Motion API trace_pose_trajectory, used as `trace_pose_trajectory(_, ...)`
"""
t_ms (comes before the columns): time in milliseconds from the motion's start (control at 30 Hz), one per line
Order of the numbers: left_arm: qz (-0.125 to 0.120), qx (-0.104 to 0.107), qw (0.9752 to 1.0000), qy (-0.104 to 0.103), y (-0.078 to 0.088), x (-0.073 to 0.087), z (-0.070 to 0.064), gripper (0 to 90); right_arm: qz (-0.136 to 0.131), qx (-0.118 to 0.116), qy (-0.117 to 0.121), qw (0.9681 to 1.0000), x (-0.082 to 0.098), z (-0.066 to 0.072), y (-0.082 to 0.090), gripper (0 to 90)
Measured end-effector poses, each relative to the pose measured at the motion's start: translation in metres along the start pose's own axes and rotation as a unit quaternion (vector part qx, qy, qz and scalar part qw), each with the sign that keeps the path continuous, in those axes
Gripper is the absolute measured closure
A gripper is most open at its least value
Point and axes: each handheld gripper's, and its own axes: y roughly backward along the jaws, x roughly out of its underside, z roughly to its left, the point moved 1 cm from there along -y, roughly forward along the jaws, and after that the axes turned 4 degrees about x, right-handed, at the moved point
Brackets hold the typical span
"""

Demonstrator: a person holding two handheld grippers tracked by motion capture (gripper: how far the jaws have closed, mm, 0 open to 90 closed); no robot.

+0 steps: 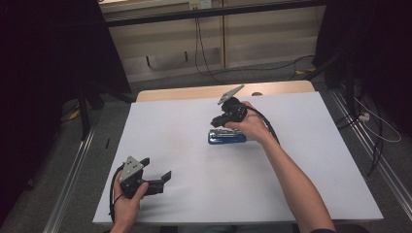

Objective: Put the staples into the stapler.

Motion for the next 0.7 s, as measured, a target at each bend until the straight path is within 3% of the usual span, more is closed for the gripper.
trace_pose_trajectory(167,-0.001,-0.001,1.0000,0.001,0.0001,-0.0002,0.0005,4.4,0.013,-0.014,0.014,0.9997,0.0053,-0.0023,-0.0043,79.3)
trace_pose_trajectory(433,-0.001,-0.002,1.0000,0.000,0.0007,-0.0001,0.0009,4.4,-0.006,-0.014,0.040,0.9991,0.0060,-0.0057,-0.0026,79.3)
trace_pose_trajectory(700,0.000,-0.005,1.0000,0.002,0.0003,0.0000,0.0010,4.4,0.001,-0.021,0.072,0.9972,0.0079,-0.0059,0.0010,79.3)
